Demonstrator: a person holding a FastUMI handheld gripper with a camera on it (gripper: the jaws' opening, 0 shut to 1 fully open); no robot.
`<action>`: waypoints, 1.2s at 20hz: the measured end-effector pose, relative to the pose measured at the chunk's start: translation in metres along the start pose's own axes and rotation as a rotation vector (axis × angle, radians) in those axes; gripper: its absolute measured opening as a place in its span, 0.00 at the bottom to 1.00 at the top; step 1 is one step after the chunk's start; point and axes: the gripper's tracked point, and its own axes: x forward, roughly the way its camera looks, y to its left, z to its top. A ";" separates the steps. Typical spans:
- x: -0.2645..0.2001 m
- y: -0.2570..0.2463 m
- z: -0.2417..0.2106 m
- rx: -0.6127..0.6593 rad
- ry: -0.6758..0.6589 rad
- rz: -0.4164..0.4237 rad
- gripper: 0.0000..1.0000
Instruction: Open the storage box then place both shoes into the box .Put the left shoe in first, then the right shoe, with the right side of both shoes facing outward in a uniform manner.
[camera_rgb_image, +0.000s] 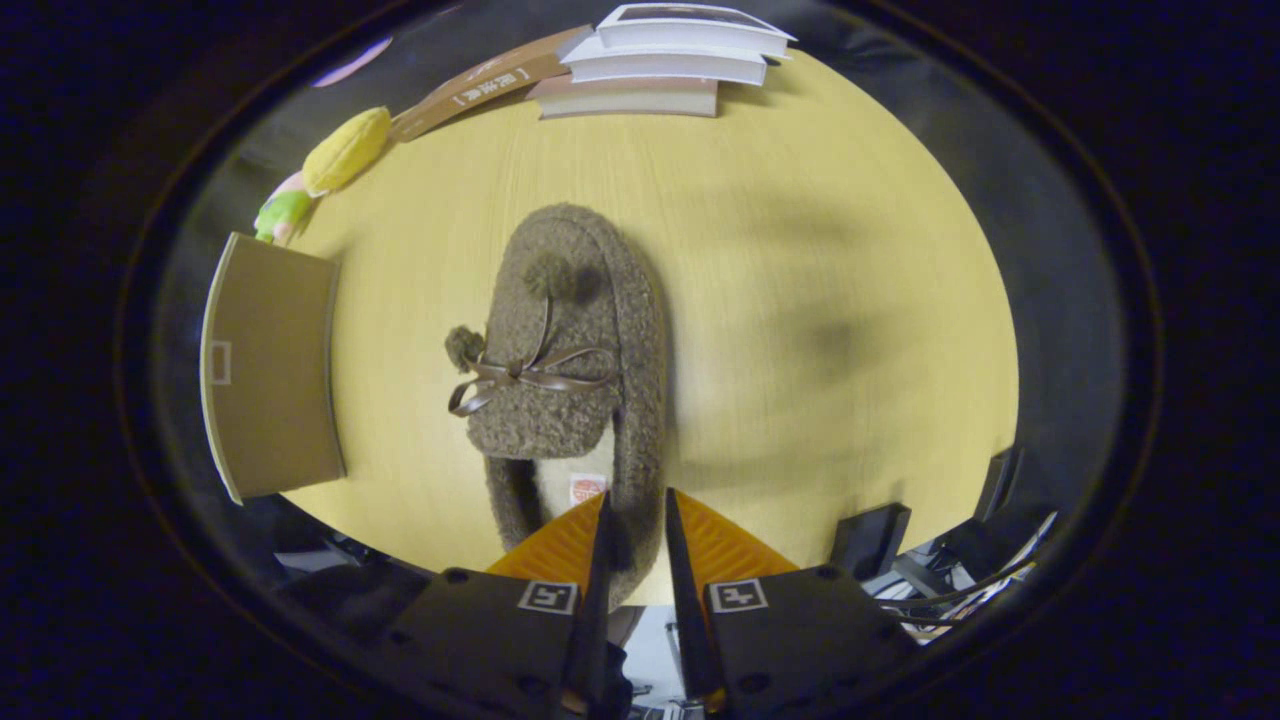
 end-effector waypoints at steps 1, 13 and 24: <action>0.000 0.001 0.000 0.007 0.003 -0.002 0.15; -0.016 0.025 0.002 0.242 -0.011 0.153 0.03; -0.109 0.119 0.006 0.272 -0.096 0.404 0.03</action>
